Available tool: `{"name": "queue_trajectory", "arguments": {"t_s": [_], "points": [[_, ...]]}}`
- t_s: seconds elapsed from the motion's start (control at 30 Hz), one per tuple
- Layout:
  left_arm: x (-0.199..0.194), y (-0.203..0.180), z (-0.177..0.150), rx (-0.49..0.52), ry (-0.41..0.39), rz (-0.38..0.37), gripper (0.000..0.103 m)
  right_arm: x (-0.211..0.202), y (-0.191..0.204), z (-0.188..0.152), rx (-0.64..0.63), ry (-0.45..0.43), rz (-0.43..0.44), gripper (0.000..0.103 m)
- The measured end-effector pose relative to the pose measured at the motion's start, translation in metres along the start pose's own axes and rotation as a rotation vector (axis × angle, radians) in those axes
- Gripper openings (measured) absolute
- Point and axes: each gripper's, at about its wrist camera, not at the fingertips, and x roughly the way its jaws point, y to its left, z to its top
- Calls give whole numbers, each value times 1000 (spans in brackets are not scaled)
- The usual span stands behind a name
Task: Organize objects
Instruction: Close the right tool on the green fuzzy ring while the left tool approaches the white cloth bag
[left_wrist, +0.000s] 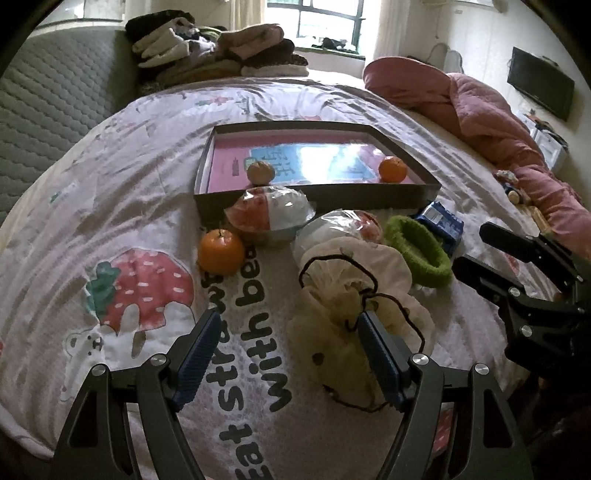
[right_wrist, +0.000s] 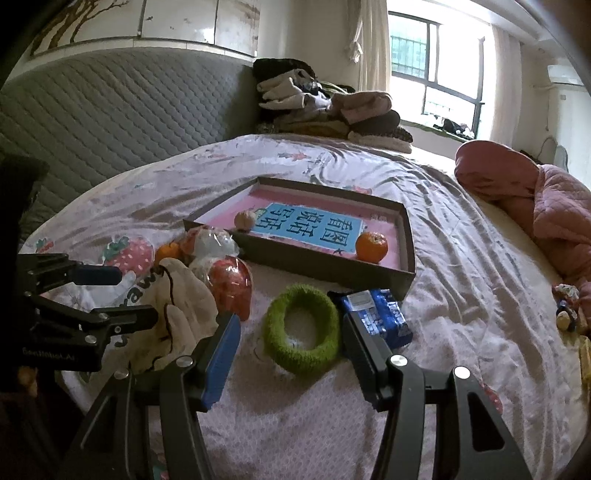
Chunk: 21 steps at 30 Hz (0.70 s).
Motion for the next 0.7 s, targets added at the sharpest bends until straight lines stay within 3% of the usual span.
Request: {"name": "queue_trajectory", "arguments": {"t_s": [0.7], "points": [[26, 0, -7, -2, 48, 22, 77, 32, 8, -11, -68, 79, -25, 57]]}}
